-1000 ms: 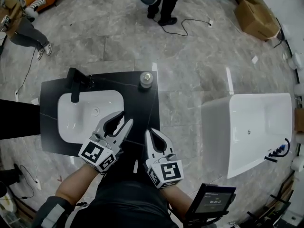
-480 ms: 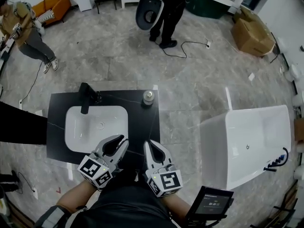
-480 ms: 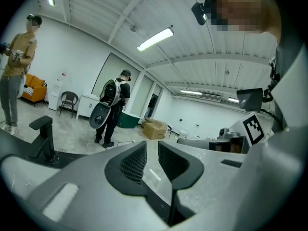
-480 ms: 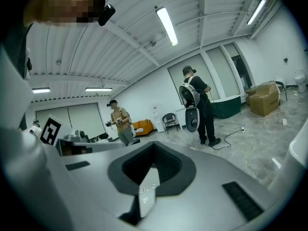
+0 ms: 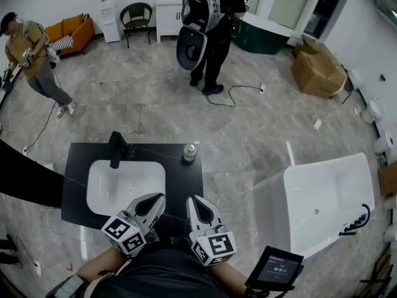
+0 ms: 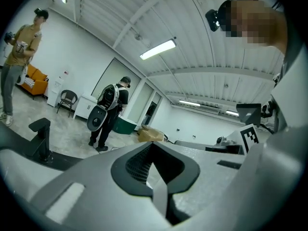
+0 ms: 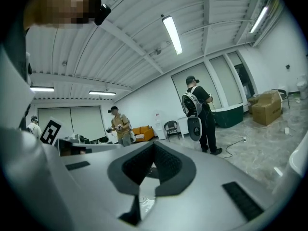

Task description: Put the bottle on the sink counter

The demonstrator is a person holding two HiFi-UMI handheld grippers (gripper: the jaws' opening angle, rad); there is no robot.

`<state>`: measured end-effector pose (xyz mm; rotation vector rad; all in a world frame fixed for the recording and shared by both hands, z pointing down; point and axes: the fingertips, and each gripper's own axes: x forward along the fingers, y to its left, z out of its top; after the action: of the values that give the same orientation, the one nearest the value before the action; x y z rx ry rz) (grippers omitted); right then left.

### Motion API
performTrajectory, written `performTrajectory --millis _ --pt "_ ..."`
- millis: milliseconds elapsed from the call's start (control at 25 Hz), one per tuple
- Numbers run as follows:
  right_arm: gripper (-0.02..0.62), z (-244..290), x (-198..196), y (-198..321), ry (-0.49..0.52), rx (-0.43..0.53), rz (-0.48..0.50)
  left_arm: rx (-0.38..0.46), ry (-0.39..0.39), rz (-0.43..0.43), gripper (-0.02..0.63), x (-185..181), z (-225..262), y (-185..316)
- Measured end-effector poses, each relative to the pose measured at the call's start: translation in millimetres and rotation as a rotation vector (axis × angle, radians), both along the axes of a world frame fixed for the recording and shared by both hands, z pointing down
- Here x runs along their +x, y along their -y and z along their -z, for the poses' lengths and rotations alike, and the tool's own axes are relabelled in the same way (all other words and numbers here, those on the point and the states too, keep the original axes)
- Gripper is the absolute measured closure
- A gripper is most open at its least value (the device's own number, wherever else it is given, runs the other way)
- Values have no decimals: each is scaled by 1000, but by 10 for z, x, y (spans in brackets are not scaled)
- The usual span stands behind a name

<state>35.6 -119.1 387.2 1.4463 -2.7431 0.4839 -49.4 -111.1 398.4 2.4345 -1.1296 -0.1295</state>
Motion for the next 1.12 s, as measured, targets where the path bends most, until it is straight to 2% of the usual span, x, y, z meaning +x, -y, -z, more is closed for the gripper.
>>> performTrajectory --millis 240,800,1120 --pt "600 141 18 -48 -3 29 -5 -34 -38 70 603 -126 37 68" --pt "600 585 -54 -93 -15 184 -4 39 -51 14 603 0 264 15" --pt "600 639 18 -61 -24 211 -27 64 -38 23 603 -23 323 102"
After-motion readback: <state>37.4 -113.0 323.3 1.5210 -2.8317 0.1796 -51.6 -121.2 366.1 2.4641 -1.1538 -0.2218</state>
